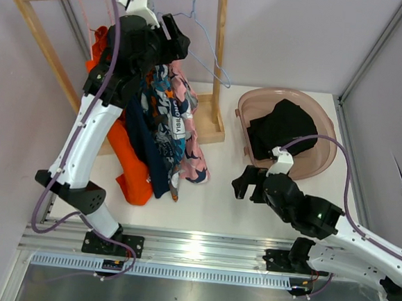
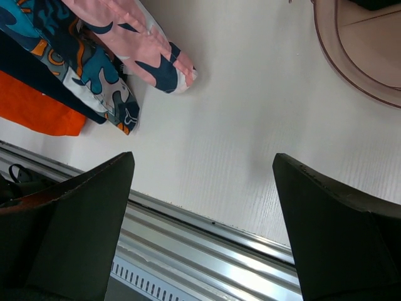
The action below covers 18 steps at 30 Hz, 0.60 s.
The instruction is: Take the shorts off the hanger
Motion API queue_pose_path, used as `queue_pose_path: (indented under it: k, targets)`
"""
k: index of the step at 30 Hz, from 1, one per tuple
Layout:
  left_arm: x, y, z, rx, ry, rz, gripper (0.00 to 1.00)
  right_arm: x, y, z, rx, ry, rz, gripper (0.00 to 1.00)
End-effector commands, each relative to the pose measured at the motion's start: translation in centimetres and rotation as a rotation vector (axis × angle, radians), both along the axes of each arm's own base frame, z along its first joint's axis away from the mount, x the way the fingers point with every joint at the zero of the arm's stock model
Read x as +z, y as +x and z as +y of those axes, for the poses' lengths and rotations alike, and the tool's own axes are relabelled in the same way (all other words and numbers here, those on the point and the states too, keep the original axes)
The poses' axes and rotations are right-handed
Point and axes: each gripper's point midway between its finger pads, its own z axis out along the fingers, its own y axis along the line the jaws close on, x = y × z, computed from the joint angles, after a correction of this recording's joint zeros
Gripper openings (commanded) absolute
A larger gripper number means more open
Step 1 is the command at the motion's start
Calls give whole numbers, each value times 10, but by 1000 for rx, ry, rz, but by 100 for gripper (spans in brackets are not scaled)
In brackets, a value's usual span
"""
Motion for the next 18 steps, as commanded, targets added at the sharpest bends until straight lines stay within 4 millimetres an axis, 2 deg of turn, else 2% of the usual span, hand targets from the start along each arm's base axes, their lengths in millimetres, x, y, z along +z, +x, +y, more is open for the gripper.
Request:
queue_pose_path:
  k: [1, 18]
  targets:
    - [7, 6, 17, 89, 4, -15, 72, -1, 1, -11, -49, -6, -6, 99]
    - [-34, 30, 26, 197, 62, 59, 72, -9, 4, -18, -71, -47, -15, 99]
